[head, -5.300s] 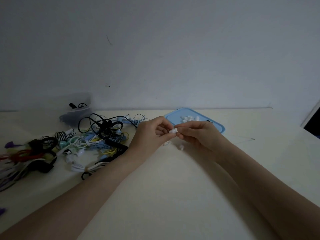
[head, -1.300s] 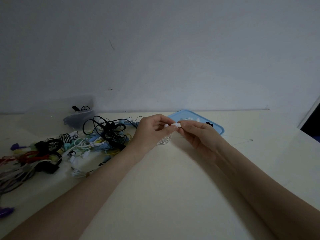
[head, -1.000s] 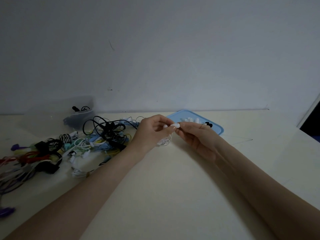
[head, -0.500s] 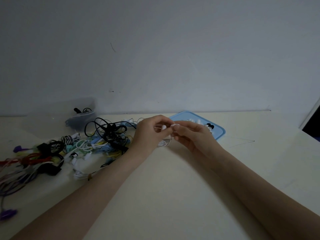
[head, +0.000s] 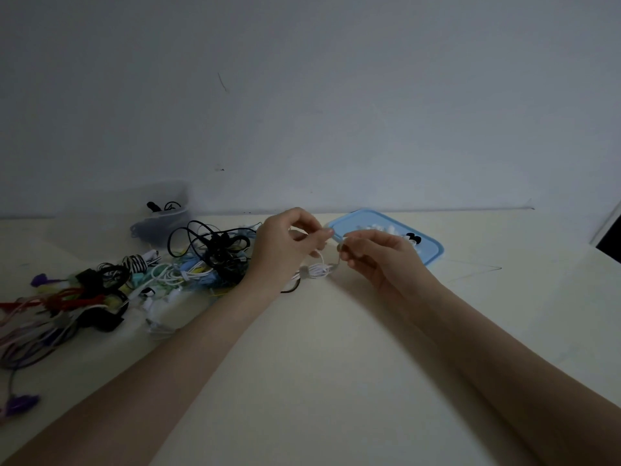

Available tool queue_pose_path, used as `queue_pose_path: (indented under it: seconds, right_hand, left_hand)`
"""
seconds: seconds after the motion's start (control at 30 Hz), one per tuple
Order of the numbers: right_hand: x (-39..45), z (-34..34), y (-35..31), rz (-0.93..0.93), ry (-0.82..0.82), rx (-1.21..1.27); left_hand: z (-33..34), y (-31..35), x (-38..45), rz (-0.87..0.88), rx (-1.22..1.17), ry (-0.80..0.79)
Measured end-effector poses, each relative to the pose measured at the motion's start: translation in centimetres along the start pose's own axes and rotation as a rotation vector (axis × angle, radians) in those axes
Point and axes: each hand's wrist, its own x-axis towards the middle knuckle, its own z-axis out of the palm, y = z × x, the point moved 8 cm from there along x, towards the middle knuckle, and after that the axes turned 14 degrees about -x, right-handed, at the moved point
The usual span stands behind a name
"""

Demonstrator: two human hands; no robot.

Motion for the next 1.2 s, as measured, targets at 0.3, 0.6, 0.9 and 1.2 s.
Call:
queue_pose_path:
  seconds: [0.3, 0.6, 0.9, 1.2]
  right_hand:
    - [-0.6, 3.2, -2.1, -0.109, -0.195, -0.574]
    - [1.2, 4.1, -6.3, -0.167, 0.011, -0.350]
    - [5.5, 16.0, -11.4, -0.242, -0.219, -0.127]
    - [11.8, 25.7, -8.9, -0.210, -0.258, -0.080]
  left_hand:
    - [0.5, 3.3, 1.6, 0.040, 0.038, -0.027]
    - [-3.2, 3.9, 0.4, 0.006, 0.173, -0.151]
    - [-12.5, 5.4, 1.9, -0.124, 0.180, -0.021]
    - [-24.7, 4.8, 4.8, -0.205, 0.211, 0.327]
